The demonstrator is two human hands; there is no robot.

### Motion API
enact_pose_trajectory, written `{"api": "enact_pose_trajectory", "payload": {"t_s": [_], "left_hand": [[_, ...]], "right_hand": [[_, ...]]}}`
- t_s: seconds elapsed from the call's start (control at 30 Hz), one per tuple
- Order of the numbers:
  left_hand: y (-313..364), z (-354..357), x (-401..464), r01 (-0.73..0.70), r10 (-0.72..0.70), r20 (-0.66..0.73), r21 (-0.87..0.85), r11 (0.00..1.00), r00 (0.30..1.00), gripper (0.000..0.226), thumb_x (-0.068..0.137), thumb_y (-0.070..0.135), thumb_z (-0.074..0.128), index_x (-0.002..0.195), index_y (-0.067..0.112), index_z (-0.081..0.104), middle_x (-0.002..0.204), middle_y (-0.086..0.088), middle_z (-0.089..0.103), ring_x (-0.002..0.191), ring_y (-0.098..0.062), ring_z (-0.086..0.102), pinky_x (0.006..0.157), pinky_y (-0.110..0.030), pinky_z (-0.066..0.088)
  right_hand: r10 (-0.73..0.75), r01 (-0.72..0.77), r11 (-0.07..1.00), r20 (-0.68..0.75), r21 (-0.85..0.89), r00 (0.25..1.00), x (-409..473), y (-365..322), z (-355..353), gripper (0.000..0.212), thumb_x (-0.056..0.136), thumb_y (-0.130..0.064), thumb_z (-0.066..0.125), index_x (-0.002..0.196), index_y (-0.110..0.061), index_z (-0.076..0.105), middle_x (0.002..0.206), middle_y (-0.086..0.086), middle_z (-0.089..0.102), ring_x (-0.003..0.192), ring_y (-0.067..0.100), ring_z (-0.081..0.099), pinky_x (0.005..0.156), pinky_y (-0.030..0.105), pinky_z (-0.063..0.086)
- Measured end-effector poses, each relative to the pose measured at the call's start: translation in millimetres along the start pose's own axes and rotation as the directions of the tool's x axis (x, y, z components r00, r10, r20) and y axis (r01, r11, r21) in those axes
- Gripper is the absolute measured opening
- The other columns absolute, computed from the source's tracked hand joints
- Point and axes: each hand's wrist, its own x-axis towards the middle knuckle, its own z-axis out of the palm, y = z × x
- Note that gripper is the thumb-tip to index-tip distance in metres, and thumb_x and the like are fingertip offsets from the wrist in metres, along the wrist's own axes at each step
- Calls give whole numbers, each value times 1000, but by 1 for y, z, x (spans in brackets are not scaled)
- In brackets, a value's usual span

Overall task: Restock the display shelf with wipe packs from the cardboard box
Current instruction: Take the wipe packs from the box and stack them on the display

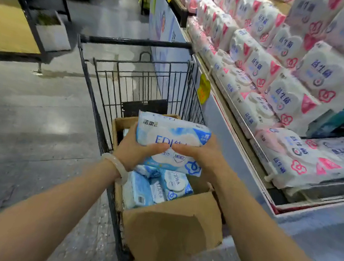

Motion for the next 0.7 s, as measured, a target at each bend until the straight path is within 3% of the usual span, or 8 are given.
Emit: {"api": "enact_pose_trajectory", "payload": {"t_s": [0.03,0.1,0.2,0.3,0.47,0.53,0.6,0.7], "left_hand": [[12,6,-4,-39,39,24,9,999,999,56,72,2,78,121,-2,50,103,-8,68,79,-3,72,68,-25,60],[36,17,-8,-113,111,92,20,993,990,58,74,3,77,125,-3,50,109,-14,69,86,-12,72,65,-21,58],[72,44,-13,-207,196,152,54,977,969,80,62,30,88,128,5,51,115,-11,68,99,-20,70,72,-24,59],[96,85,-14,-249,227,226,75,965,947,76,64,31,86,129,11,51,118,-7,68,102,-21,69,80,-34,60],[123,190,-14,-277,217,377,112,954,900,100,46,57,88,130,18,50,117,-2,69,100,-19,70,83,-42,59],[128,246,-21,-285,223,413,94,954,883,101,44,57,89,129,15,51,117,-3,69,100,-19,70,84,-42,59],[129,307,-32,-288,226,429,85,954,874,100,44,55,89,126,12,52,113,-5,70,98,-20,71,82,-41,59],[123,395,-47,-237,195,459,34,971,867,75,60,24,90,122,7,51,111,-13,69,93,-24,72,71,-35,61]], "right_hand": [[-21,21,1000,-14,4,1000,-9,-10,-4,53,62,6,82,112,0,64,97,18,74,77,28,75,60,34,59],[-51,52,999,-48,11,998,-27,-31,-15,57,60,2,84,113,2,63,99,21,73,80,32,74,64,38,60],[-122,119,992,-104,-34,987,-54,-58,-44,49,63,3,84,109,-1,67,99,15,74,84,29,74,73,42,61],[-177,171,984,-187,-48,966,-85,-76,-85,50,62,0,85,109,-5,67,98,12,75,84,27,74,75,43,61],[-198,202,979,-350,-25,916,-146,-80,-180,63,54,-6,89,112,-3,63,99,14,74,86,29,73,77,45,61],[-208,213,977,-388,-33,898,-173,-76,-226,50,60,1,86,106,-4,67,94,12,76,82,28,74,74,42,61],[-189,193,981,-436,-36,880,-202,-73,-275,63,53,-6,89,111,-3,65,98,15,75,86,31,73,73,43,61],[-182,171,983,-479,-67,859,-239,-68,-349,69,51,-4,90,115,0,63,99,16,75,84,31,74,69,41,61]]}}
